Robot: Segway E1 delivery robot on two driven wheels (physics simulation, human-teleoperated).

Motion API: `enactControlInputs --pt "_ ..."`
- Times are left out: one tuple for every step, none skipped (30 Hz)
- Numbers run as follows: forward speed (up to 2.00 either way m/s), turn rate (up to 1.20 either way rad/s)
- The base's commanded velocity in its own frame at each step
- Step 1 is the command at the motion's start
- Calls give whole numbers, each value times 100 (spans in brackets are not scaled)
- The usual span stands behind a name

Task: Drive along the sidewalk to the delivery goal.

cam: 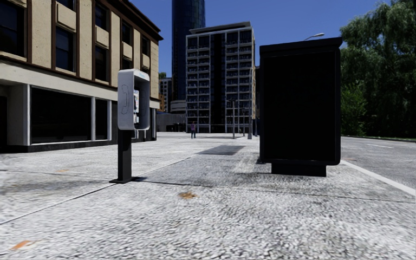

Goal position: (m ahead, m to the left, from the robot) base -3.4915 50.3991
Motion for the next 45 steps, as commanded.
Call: enactControlInputs --pt "52 65" --pt "52 65" --pt "52 66" --pt "52 67" --pt "52 68" --pt "52 71" --pt "52 71" --pt "52 74" --pt "52 76" --pt "52 79" --pt "52 79" --pt "52 80" --pt "52 81" --pt "52 82" --pt "52 86" --pt "52 86" --pt "52 90" --pt "52 92" --pt "52 92" --pt "52 92" --pt "52 92" --pt "52 92" --pt "52 92" --pt "52 92" --pt "52 92" --pt "52 92" --pt "52 92" --pt "53 92" --pt "53 92" --pt "56 92" --pt "63 92" --pt "75 92" --pt "82 92" --pt "82 92" --pt "84 92" --pt "85 92" --pt "86 92" --pt "86 92" --pt "87 92" --pt "88 92" --pt "90 92" --pt "90 92" --pt "90 92" --pt "90 92" --pt "90 92"
